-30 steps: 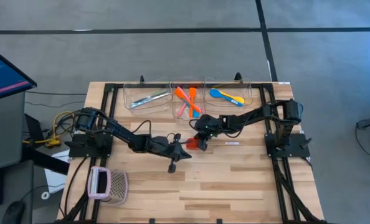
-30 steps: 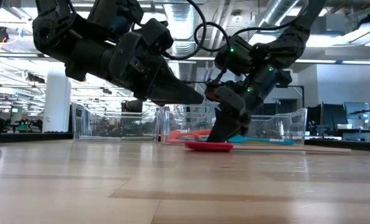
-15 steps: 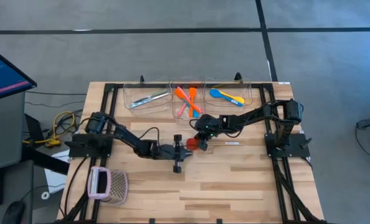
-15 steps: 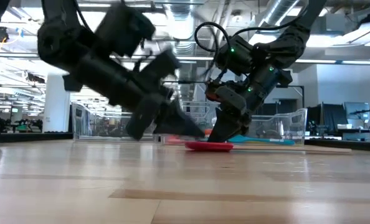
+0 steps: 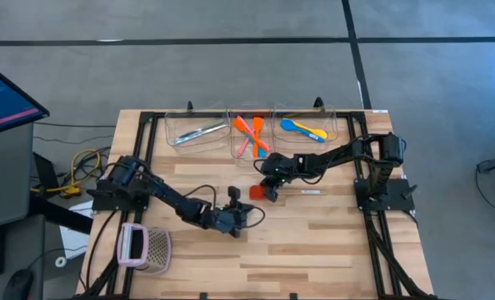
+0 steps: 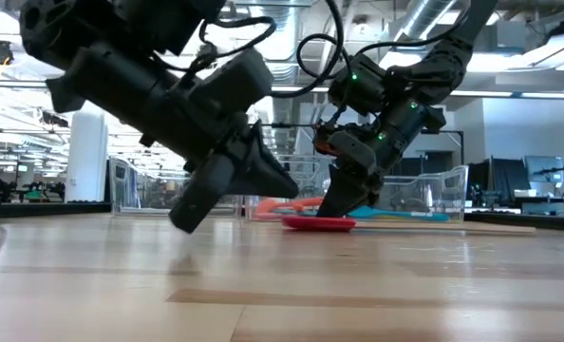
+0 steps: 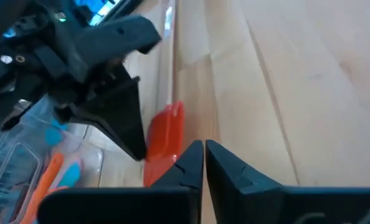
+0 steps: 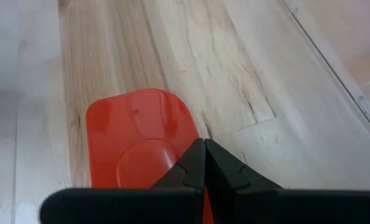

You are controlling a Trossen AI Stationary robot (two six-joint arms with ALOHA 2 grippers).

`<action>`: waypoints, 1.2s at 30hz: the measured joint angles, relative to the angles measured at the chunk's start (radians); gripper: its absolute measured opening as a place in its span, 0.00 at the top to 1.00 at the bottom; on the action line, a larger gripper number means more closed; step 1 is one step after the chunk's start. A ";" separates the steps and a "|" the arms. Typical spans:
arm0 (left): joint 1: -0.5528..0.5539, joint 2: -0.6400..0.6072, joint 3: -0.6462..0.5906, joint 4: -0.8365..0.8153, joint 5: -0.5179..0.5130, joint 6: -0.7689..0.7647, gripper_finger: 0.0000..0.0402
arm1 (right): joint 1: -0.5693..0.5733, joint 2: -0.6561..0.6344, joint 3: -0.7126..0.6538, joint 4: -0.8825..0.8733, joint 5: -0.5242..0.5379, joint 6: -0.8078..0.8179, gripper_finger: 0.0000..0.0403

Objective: Pick & Place Kitchen Items
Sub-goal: Put the red spatula into the middle transparent bin

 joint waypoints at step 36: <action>0.227 -0.001 0.030 -0.177 0.185 -0.116 0.72 | 0.002 0.002 0.054 -0.050 -0.029 0.000 1.00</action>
